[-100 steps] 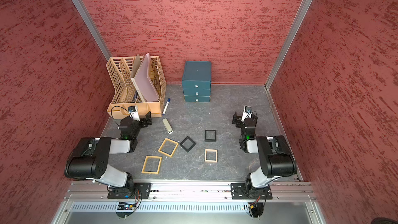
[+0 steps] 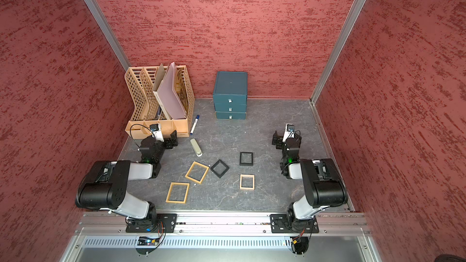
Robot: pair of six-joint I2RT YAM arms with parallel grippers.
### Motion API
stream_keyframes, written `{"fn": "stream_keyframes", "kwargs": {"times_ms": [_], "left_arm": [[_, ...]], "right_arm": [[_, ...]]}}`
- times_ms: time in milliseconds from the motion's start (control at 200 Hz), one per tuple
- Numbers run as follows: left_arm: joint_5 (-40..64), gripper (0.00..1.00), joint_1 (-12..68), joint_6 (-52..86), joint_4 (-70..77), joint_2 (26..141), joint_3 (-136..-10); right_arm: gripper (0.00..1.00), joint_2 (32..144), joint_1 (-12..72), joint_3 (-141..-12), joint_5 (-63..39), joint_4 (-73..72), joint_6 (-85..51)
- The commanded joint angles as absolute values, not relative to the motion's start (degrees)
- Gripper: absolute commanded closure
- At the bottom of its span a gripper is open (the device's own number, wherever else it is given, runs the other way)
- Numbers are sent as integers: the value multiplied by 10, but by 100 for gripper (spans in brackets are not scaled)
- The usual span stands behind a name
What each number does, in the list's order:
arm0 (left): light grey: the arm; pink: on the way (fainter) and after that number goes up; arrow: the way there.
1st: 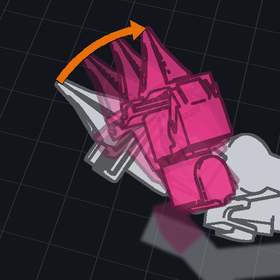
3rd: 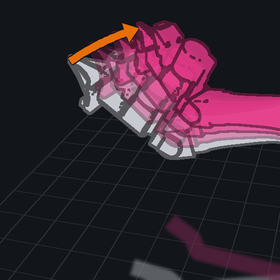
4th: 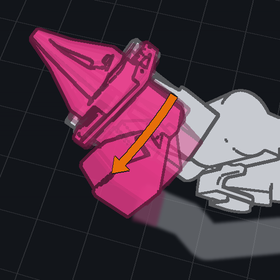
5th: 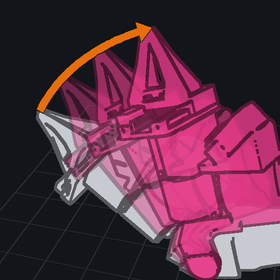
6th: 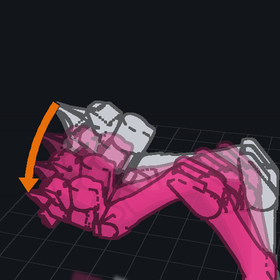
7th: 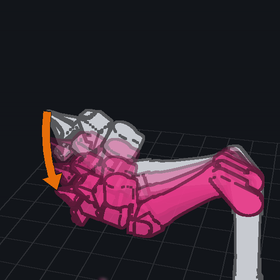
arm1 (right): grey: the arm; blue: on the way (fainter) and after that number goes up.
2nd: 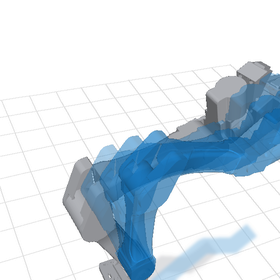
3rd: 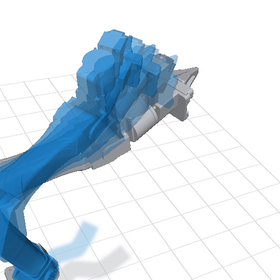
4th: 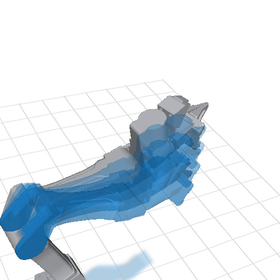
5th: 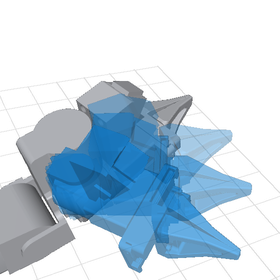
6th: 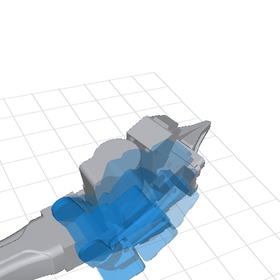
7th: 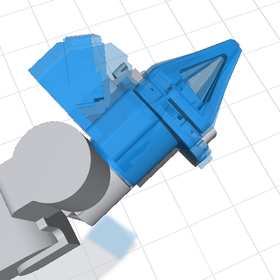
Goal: Place the brooch boxes into the drawer by color
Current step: Open the drawer in the storage box.
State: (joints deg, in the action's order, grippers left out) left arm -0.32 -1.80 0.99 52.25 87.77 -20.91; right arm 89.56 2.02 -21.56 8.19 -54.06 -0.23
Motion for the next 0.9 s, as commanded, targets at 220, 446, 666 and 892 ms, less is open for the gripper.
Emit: {"fn": "stream_keyframes", "kwargs": {"times_ms": [220,446,666,892], "left_arm": [[-59,0,15,-15,516,835,-199],[-225,0,160,-41,196,609,-314],[-122,0,181,198,-87,553,-531],[88,0,95,328,-228,650,-703]], "right_arm": [[2,869,19,-200,67,-557,-2],[2,591,41,-244,119,-332,-16],[2,465,40,-548,128,140,-265],[1,485,31,-615,-36,214,-415]]}}
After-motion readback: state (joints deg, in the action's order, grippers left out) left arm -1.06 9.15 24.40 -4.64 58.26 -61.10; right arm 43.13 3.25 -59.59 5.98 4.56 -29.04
